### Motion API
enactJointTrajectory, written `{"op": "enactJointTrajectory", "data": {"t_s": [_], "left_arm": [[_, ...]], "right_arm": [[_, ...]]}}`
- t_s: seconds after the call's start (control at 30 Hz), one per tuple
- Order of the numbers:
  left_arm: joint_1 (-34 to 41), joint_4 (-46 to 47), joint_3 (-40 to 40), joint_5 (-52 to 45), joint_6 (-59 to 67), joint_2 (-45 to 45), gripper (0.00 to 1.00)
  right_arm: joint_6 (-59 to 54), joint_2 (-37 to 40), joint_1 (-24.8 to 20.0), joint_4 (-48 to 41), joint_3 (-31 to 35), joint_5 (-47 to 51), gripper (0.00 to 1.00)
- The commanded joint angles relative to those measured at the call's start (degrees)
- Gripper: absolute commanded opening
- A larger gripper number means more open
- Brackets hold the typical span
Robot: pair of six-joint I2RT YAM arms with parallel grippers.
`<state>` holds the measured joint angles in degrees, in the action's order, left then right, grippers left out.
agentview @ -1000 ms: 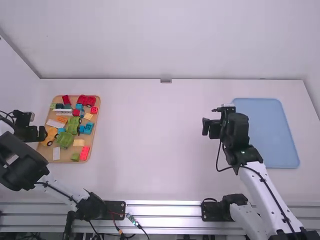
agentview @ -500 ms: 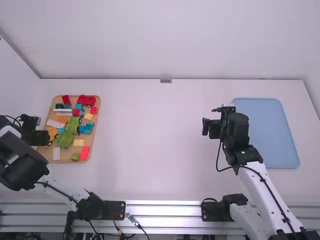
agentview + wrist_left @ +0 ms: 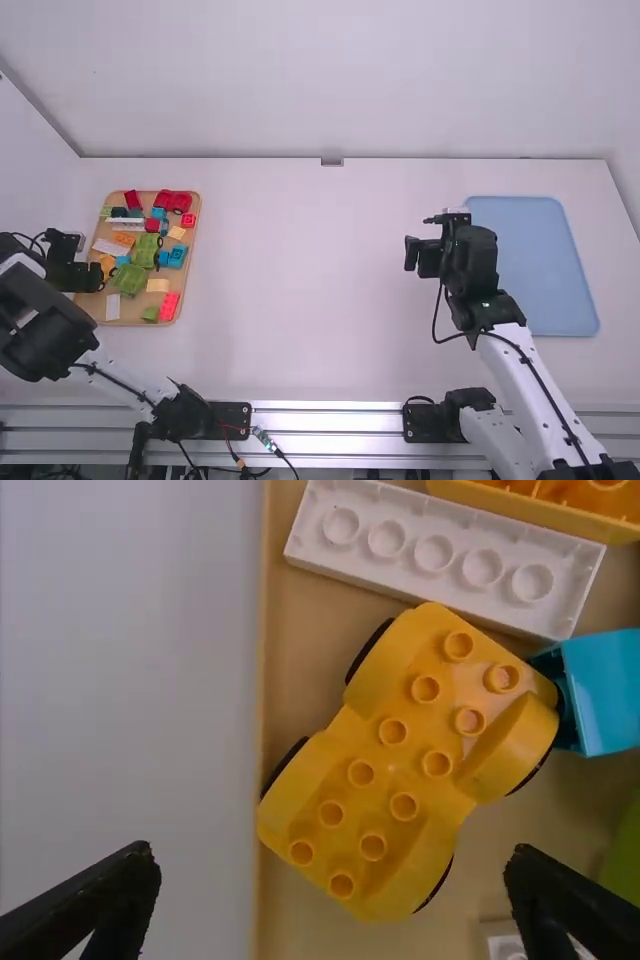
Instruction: Assemble lego blocks to make yellow taxi
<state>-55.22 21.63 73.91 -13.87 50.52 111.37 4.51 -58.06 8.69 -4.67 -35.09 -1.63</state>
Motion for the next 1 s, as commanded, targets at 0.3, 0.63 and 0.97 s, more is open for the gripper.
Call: {"op": "enactJointTrajectory", "data": {"t_s": [0.3, 0.63, 0.97], "left_arm": [[0.52, 0.09, -1.07, -3.7, 2.44, 0.82, 0.9], [0.59, 1.95, 1.42, -2.76, 2.27, 5.65, 0.91], [1.49, 1.6, 1.79, -2.26, 2.35, 7.14, 0.93]], "right_arm": [[1.27, 0.02, 0.37, -0.15, -1.27, 0.0, 0.99], [1.22, 0.02, 0.37, -0.02, -1.29, 0.02, 0.99], [1.25, 0.02, 0.37, 0.15, -1.27, 0.0, 0.99]]}}
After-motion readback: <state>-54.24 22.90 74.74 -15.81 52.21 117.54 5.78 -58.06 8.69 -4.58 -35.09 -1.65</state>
